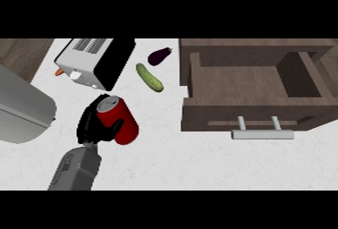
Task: Pick up the can, place it into the drawer and close the drawer
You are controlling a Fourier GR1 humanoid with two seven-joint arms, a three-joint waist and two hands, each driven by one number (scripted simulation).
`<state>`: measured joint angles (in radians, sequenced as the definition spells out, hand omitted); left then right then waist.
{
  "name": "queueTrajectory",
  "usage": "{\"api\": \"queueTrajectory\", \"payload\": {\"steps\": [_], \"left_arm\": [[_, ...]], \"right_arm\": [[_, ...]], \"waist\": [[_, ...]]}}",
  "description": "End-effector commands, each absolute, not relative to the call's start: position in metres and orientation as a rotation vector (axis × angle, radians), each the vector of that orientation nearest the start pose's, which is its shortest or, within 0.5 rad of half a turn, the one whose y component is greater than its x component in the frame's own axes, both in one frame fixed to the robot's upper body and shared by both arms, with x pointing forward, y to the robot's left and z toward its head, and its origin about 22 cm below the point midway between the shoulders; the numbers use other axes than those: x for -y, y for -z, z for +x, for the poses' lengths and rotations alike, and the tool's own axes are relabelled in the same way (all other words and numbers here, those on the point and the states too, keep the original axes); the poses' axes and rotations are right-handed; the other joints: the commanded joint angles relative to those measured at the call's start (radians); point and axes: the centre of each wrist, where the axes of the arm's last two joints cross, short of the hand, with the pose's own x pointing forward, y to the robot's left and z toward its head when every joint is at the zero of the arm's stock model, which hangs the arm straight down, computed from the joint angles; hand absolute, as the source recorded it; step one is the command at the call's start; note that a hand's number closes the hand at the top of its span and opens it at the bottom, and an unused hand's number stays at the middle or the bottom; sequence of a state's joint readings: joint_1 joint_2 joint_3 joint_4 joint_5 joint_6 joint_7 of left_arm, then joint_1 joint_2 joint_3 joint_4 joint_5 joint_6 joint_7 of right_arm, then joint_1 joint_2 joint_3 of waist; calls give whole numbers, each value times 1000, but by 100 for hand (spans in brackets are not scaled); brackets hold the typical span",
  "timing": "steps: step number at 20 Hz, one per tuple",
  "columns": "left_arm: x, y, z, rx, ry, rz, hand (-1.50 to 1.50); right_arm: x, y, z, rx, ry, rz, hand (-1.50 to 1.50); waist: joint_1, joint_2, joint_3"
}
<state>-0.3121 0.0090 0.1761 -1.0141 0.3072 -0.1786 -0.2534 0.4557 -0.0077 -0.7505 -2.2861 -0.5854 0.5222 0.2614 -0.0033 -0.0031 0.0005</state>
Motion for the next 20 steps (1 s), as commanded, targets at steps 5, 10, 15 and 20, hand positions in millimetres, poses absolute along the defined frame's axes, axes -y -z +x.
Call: {"api": "queueTrajectory", "payload": {"steps": [5, 10, 15, 20], "left_arm": [[-214, -19, 327, 1661, -239, -238, 150], [-203, -55, 319, 1685, -203, -244, 150], [-156, -106, 324, 1723, -202, -229, 150], [-144, -140, 358, 1746, -146, -196, 150]], "right_arm": [[367, -127, 55, 1778, 122, -168, -150], [368, -115, 56, 1778, 154, -187, -150], [369, -117, 44, 1772, 149, -158, -150], [369, -115, 53, 1780, 128, -153, -150]], "waist": [[-1, 1, 0], [0, 1, 0], [-7, -2, 0], [-12, 3, 0]]}}
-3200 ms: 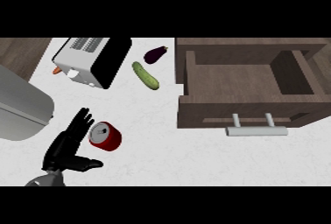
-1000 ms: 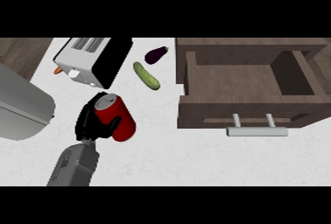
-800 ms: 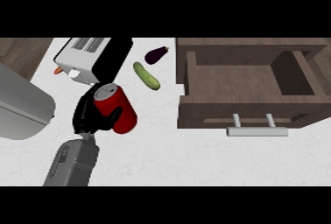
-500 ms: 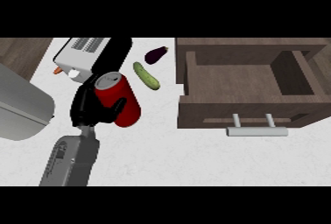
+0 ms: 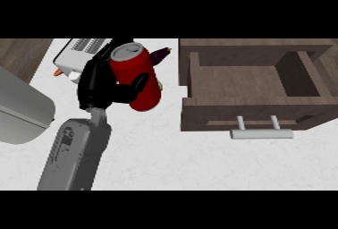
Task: Pick up the can, place it into the drawer and close the drawer
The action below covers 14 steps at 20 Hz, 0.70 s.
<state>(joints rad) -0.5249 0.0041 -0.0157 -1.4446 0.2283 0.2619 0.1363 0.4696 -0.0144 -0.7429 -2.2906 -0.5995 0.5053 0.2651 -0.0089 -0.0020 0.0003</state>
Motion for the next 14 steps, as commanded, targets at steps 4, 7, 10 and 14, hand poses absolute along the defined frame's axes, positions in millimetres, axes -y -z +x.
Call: {"api": "queueTrajectory", "payload": {"steps": [4, 7, 10, 14], "left_arm": [[-119, -165, 365, 1739, -134, -203, 150], [-114, -157, 368, 1747, -102, -216, 150], [-87, -167, 382, 1731, -131, -195, 150], [-65, -200, 388, 1745, -119, -198, 150]], "right_arm": [[370, -132, 64, 1778, 131, -147, -150], [360, -128, 65, 1782, 156, -187, -150], [363, -123, 73, 1772, 137, -165, -150], [368, -120, 62, 1790, 146, -140, -150]], "waist": [[-3, 3, 0], [-1, 3, 0], [-10, 5, 0], [-14, 3, 0]]}}
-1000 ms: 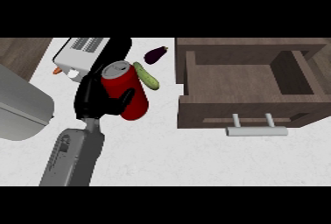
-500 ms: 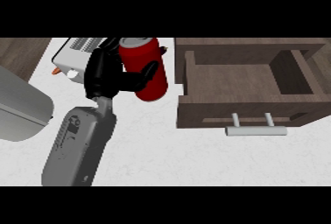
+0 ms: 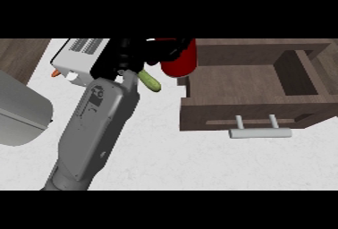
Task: Pick up the can, place it into the drawer and close the drawer
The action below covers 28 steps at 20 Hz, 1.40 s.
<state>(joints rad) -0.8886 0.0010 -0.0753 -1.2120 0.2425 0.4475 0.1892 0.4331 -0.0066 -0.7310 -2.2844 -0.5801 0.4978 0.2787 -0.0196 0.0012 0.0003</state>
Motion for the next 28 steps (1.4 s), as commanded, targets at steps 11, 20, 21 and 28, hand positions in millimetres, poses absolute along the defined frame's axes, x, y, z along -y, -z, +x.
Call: {"api": "queueTrajectory", "payload": {"steps": [11, 20, 21, 28], "left_arm": [[-29, -205, 407, 1744, -104, -178, 150], [2, -216, 411, 1695, -70, -164, 150], [3, -215, 411, 1707, -58, -180, 150], [9, -201, 419, 1683, -38, -96, 150]], "right_arm": [[359, -126, 76, 1803, 139, -153, -150], [357, -130, 72, 1805, 114, -149, -150], [367, -119, 79, 1794, 120, -151, -150], [359, -131, 81, 1811, 110, -114, -150]], "waist": [[-12, 3, 0], [-32, 6, 0], [-25, 6, 1], [-50, 11, 1]]}}
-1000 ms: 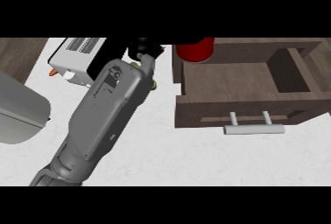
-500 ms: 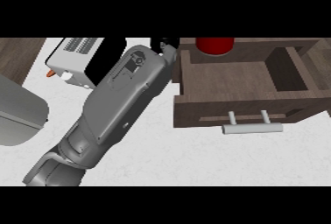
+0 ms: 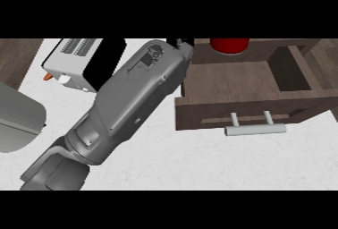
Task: Pick up the can, place it into the drawer and close the drawer
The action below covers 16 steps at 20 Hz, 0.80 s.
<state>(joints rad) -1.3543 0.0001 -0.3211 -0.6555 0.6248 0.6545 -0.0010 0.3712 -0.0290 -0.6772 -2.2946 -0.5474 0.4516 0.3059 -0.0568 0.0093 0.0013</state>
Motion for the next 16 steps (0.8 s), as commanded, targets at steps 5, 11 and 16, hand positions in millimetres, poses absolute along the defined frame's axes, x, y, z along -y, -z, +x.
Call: {"api": "queueTrajectory", "payload": {"steps": [5, 11, 16], "left_arm": [[14, -191, 415, 1673, -44, -103, 150], [9, -177, 423, 1667, -9, -46, 150], [10, -167, 421, 1639, -33, 38, -150]], "right_arm": [[363, -132, 80, 1795, 119, -119, -150], [357, -131, 84, 1811, 99, -99, -150], [357, -131, 91, 1816, 88, -105, -150]], "waist": [[-25, 3, 0], [-31, 9, 1], [-38, 10, 1]]}}
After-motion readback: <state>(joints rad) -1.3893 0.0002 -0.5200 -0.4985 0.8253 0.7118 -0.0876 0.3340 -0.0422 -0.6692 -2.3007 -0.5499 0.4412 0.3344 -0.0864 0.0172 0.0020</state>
